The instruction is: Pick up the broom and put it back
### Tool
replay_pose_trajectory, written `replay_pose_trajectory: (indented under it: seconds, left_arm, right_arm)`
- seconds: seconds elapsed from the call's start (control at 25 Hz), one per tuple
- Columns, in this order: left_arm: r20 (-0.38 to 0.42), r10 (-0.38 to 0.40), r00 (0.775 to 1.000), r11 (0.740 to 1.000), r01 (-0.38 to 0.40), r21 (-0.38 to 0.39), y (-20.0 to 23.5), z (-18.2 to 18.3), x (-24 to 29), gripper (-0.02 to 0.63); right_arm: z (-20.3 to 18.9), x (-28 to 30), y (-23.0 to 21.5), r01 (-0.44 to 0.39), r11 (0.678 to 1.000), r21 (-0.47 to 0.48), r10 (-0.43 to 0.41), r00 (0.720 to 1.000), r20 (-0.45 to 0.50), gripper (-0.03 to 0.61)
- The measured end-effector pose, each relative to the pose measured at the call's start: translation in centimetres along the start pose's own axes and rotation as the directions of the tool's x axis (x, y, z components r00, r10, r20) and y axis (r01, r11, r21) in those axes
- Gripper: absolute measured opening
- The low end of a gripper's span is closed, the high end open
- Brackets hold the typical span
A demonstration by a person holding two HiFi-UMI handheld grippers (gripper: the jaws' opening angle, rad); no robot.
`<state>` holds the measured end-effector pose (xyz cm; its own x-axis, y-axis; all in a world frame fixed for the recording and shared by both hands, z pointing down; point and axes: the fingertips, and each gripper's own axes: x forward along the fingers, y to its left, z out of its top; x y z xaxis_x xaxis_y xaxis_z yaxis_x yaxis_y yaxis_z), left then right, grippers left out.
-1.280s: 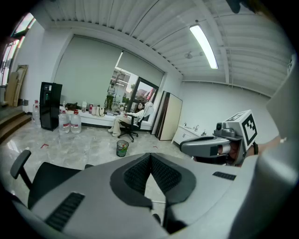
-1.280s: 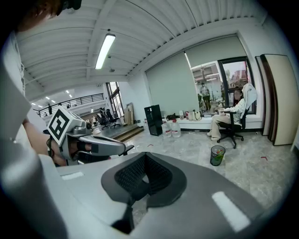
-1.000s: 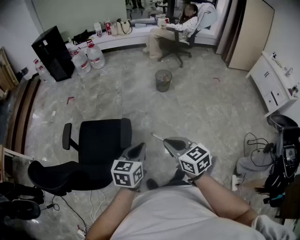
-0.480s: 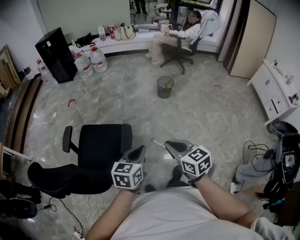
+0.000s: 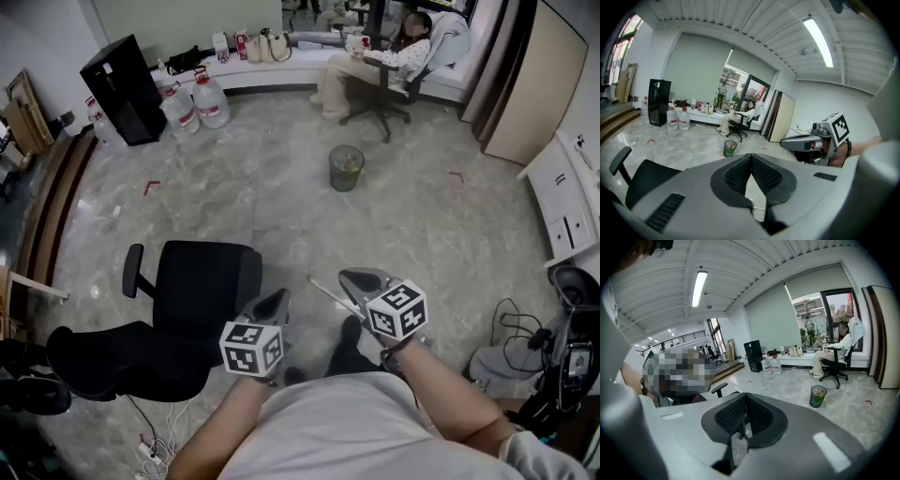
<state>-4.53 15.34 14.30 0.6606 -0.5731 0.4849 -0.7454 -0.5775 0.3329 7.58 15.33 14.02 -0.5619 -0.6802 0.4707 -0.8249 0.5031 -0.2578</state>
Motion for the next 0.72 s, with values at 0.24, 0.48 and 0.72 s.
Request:
replay_pose_trajectory:
  seconds: [0.24, 0.48, 0.72]
  left_arm:
    - [-0.063, 0.085, 0.994, 0.993, -0.090, -0.074, 1.0, 0.1, 9.6, 0.006]
    - [-0.122, 0.129, 0.984, 0.983, -0.143, -0.112, 3.3, -1.0, 18.3, 0.007]
    - [-0.175, 0.114, 0.978, 0.981, -0.139, -0.135, 7.6, -6.0, 26.5, 0.008]
  right_arm:
    - [-1.1, 4.4, -9.6, -0.086, 0.996, -0.004, 0.085, 0.990, -0.113, 0.020]
    - [-4.8, 10.2, -17.7, -0.137, 0.990, 0.025, 0.139, 0.964, -0.227, 0.044]
    - [-13.2, 18.7, -23.8, -0.120, 0.992, 0.049, 0.130, 0.929, -0.348, 0.085]
